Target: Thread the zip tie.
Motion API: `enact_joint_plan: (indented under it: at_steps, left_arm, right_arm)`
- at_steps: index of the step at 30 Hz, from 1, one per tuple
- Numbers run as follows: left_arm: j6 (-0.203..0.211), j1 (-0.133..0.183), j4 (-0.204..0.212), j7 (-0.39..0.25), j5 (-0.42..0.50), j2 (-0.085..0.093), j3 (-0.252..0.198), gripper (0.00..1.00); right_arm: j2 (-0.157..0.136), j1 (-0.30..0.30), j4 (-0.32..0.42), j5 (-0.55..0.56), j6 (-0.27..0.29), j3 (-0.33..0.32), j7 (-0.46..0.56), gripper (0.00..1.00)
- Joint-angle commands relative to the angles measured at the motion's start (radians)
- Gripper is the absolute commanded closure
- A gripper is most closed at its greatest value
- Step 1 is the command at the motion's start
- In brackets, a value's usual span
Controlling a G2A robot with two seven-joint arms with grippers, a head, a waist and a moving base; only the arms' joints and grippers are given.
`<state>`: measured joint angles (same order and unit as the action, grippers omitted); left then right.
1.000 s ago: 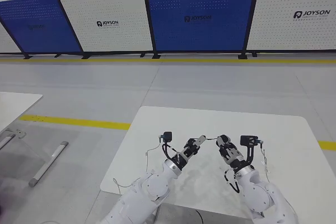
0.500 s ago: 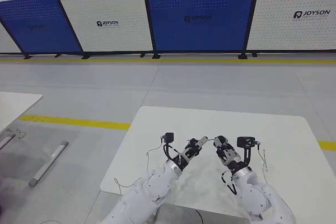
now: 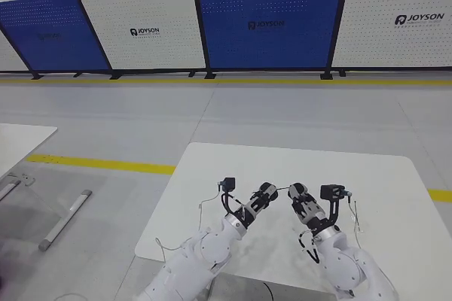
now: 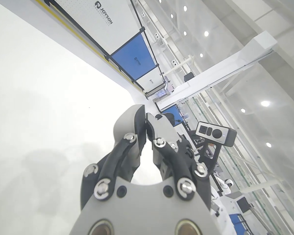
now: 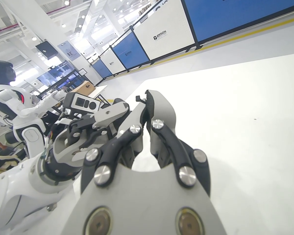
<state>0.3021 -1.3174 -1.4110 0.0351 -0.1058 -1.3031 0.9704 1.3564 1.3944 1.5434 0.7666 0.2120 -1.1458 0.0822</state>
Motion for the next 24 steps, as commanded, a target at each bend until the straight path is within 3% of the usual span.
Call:
enact_joint_plan:
  at_steps: [1, 10, 11, 12, 13, 14, 18, 19, 21, 22, 24]
  left_arm:
    - [0.001, 0.0, 0.002, 0.002, -0.003, -0.001, -0.001, 1.0]
    - [0.009, -0.005, 0.009, 0.01, -0.006, -0.004, -0.002, 1.0]
    - [0.009, -0.006, 0.008, 0.015, -0.004, -0.005, -0.002, 0.94]
    - [0.01, -0.007, 0.006, 0.02, -0.003, -0.006, -0.003, 0.53]
    - [0.013, -0.007, 0.004, 0.024, -0.003, -0.006, -0.003, 0.05]
    - [0.019, -0.009, 0.002, 0.028, -0.005, -0.007, -0.002, 0.0]
    - [0.029, -0.015, -0.003, 0.03, -0.007, -0.007, 0.002, 0.0]
    - [0.03, -0.016, -0.003, 0.03, -0.007, -0.007, 0.003, 0.15]
    - [0.031, -0.018, -0.004, 0.029, -0.008, -0.007, 0.005, 0.18]
    - [0.032, -0.018, -0.004, 0.028, -0.009, -0.007, 0.006, 0.51]
    - [0.034, -0.019, -0.004, 0.024, -0.011, -0.007, 0.007, 0.78]
  right_arm:
    - [0.0, 0.001, 0.001, 0.001, 0.001, -0.001, 0.0, 1.0]
    - [-0.002, 0.003, 0.005, 0.01, 0.01, 0.001, 0.001, 1.0]
    - [-0.002, 0.003, 0.005, 0.011, 0.01, 0.001, 0.001, 1.0]
    - [-0.002, 0.003, 0.005, 0.012, 0.009, 0.001, 0.001, 1.0]
    - [-0.002, 0.003, 0.005, 0.013, 0.007, 0.001, -0.001, 1.0]
    - [-0.002, 0.003, 0.005, 0.014, 0.005, 0.0, -0.002, 1.0]
    - [-0.003, 0.002, 0.0, 0.013, 0.001, -0.003, -0.004, 1.0]
    - [-0.003, 0.002, -0.001, 0.013, 0.001, -0.003, -0.004, 1.0]
    - [-0.003, 0.001, -0.002, 0.009, 0.0, -0.004, -0.005, 1.0]
    - [-0.003, 0.001, -0.002, 0.008, -0.001, -0.005, -0.006, 1.0]
    - [-0.003, 0.001, -0.003, 0.006, -0.001, -0.005, -0.007, 1.0]
